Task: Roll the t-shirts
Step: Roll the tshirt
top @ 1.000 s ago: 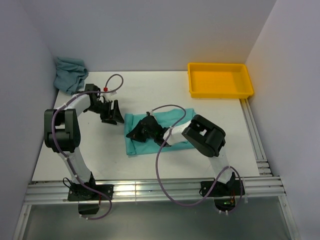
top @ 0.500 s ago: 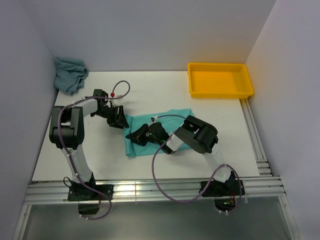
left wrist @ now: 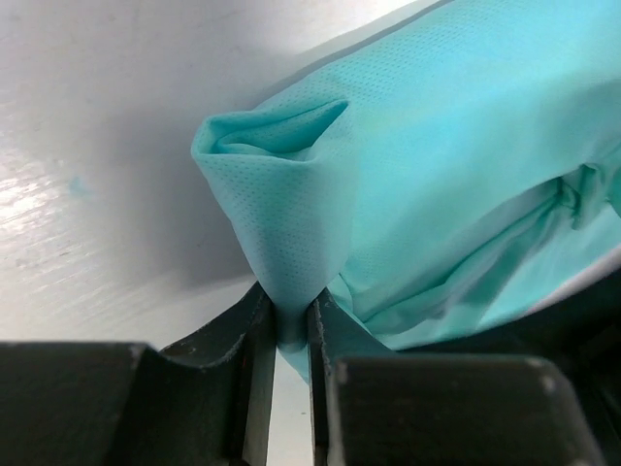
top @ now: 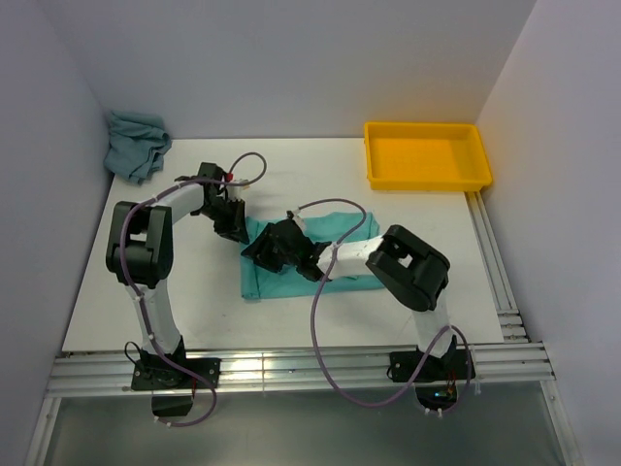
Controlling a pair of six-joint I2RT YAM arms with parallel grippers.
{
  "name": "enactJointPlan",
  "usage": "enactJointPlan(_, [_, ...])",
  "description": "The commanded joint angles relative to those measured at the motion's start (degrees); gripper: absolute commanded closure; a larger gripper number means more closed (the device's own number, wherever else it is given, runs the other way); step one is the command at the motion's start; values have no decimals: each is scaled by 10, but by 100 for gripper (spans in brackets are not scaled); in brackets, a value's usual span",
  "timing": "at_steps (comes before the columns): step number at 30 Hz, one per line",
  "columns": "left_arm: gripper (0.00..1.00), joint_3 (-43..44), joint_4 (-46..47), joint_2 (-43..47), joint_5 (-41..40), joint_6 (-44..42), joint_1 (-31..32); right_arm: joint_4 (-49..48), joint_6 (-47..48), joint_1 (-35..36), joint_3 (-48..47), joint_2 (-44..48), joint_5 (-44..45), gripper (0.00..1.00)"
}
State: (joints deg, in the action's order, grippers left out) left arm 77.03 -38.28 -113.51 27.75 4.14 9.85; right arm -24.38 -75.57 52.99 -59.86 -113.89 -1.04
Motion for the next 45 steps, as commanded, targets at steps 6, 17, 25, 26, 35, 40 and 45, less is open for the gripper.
enactJointPlan(6, [80,27,-32,-4,-60,-9,11,301,94,64,-123,31,147,42])
enactJointPlan(17, [78,36,-43,-6,-70,-9,20,464,111,125,-239,-17,221,41])
enactJointPlan(25, [75,38,-45,-4,-74,-6,23,490,115,138,-261,-40,220,41])
enactJointPlan(26, [75,37,-44,-4,-74,-7,24,490,113,138,-261,-40,220,42])
enactJointPlan(35, [74,36,-43,-2,-69,-5,25,441,97,142,-199,-19,199,51])
enactJointPlan(40, [72,43,-44,-2,-56,-5,25,421,95,142,-180,-8,191,61])
enactJointPlan(45, [53,65,-52,10,-15,-13,21,323,75,133,-103,28,157,78])
